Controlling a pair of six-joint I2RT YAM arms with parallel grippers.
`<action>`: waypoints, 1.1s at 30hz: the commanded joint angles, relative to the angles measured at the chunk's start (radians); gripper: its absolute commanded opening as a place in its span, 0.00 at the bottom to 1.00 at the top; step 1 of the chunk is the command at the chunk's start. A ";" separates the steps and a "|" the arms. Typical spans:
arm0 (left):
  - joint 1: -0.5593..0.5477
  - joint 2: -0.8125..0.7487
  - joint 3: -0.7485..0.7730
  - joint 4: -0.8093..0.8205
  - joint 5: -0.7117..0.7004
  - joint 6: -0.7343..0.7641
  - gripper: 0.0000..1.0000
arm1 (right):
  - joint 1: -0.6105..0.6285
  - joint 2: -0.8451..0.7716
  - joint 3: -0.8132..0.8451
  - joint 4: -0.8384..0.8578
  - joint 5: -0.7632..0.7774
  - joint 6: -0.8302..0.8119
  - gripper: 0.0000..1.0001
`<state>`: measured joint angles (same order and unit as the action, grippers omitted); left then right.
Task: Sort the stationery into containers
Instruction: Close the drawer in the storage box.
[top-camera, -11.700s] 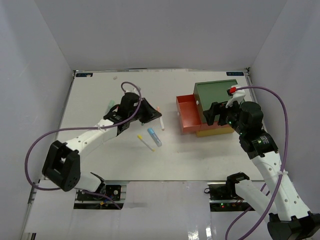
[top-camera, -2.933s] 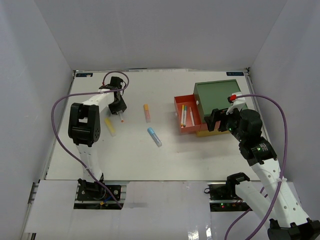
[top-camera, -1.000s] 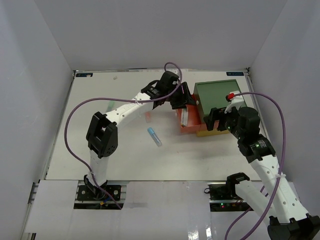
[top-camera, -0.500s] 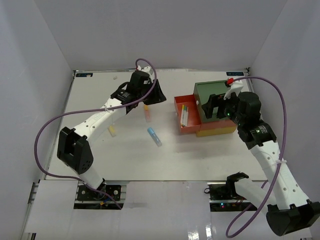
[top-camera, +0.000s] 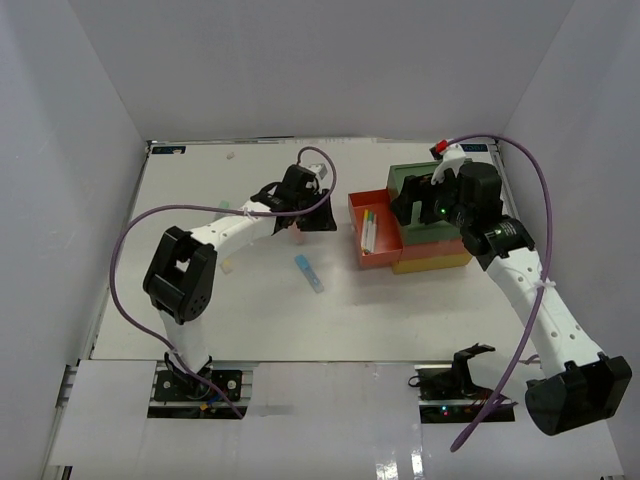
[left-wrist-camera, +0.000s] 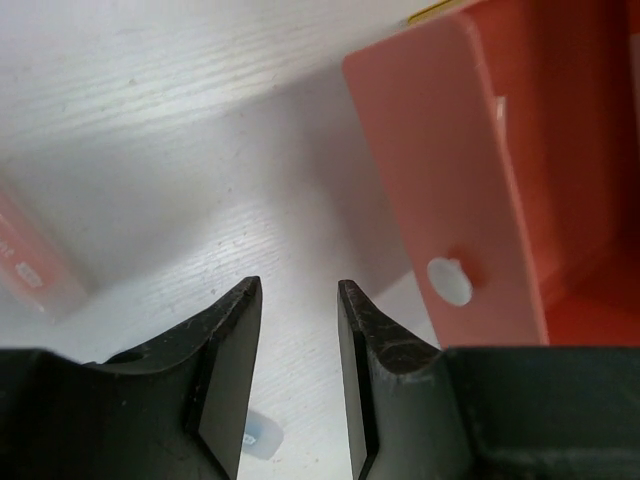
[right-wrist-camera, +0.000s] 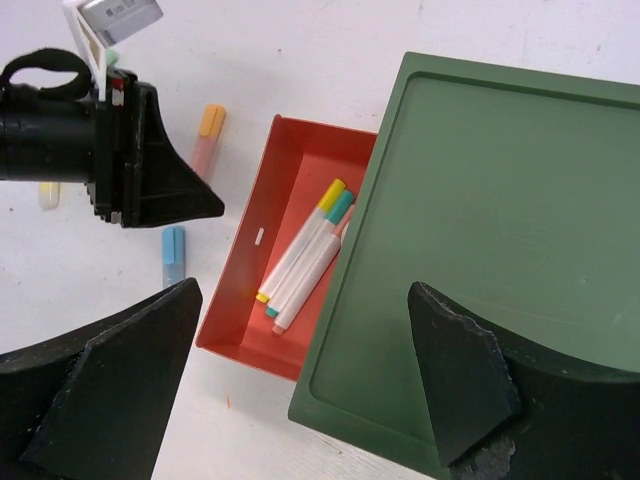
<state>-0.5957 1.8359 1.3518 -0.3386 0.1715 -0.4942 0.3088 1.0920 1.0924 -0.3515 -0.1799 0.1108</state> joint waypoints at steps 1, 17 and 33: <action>-0.006 0.000 0.079 0.082 0.059 0.006 0.47 | 0.000 0.028 0.040 0.049 -0.044 0.026 0.90; -0.061 0.163 0.196 0.119 0.126 -0.033 0.46 | 0.000 0.137 0.029 0.103 -0.202 0.075 0.90; -0.113 0.345 0.402 0.200 0.187 -0.147 0.46 | 0.001 0.151 0.021 0.140 -0.230 0.086 0.90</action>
<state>-0.6975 2.1696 1.7123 -0.1776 0.3252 -0.6048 0.3027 1.2270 1.0924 -0.2348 -0.3599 0.1768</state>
